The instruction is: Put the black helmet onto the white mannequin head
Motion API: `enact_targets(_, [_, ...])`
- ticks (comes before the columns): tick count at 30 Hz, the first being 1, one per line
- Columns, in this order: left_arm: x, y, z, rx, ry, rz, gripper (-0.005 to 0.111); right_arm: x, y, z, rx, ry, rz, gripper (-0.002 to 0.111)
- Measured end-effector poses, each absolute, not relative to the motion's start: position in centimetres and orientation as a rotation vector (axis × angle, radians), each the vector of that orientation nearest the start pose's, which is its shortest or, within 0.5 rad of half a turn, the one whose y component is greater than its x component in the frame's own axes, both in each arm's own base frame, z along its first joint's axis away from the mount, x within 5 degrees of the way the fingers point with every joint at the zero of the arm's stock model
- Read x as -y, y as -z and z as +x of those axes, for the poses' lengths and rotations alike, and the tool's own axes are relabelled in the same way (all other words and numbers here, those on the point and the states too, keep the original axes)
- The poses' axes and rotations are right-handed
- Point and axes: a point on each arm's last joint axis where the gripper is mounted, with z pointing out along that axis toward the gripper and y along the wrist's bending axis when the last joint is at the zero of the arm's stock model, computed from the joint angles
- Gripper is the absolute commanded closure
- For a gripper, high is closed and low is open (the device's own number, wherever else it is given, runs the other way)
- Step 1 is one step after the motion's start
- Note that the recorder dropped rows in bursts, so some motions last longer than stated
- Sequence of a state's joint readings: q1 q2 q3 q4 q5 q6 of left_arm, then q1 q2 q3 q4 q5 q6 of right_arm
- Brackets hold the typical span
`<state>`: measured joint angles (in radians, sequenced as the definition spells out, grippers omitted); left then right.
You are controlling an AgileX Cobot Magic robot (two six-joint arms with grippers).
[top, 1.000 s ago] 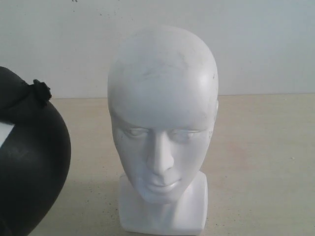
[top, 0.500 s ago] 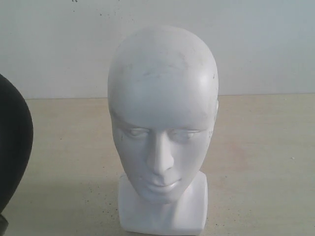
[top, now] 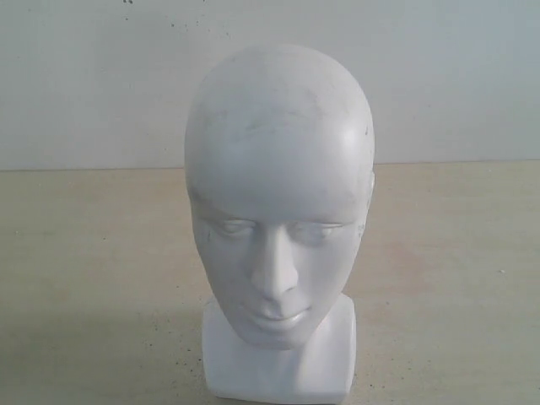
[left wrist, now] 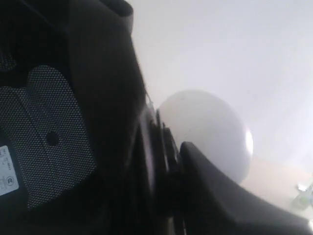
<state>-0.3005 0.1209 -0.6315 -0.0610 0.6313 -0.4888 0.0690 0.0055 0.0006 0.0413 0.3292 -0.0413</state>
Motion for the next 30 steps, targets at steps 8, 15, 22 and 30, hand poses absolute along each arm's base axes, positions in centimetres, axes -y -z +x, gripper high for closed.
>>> enact_targets(8, [-0.3, -36.4, 0.0, -1.44, 0.829, -0.355, 0.102, -0.5, -18.3, 5.4, -1.818, -0.059, -0.074, 0.108])
enact_targets(15, [-0.9, -38.1, -0.2, -1.209, 0.976, -0.456, 0.102, -0.5, -18.3, 5.4, -1.818, -0.059, -0.074, 0.108])
enact_targets(22, [-0.8, -39.6, -0.8, -1.014, 1.148, -0.421, 0.102, -0.5, -18.3, 5.4, -1.818, -0.059, -0.074, 0.108])
enact_targets(30, [1.3, -39.2, 1.2, -0.968, 1.47, -0.378, 0.102, -0.5, -18.3, 5.4, -1.818, -0.059, -0.074, 0.108])
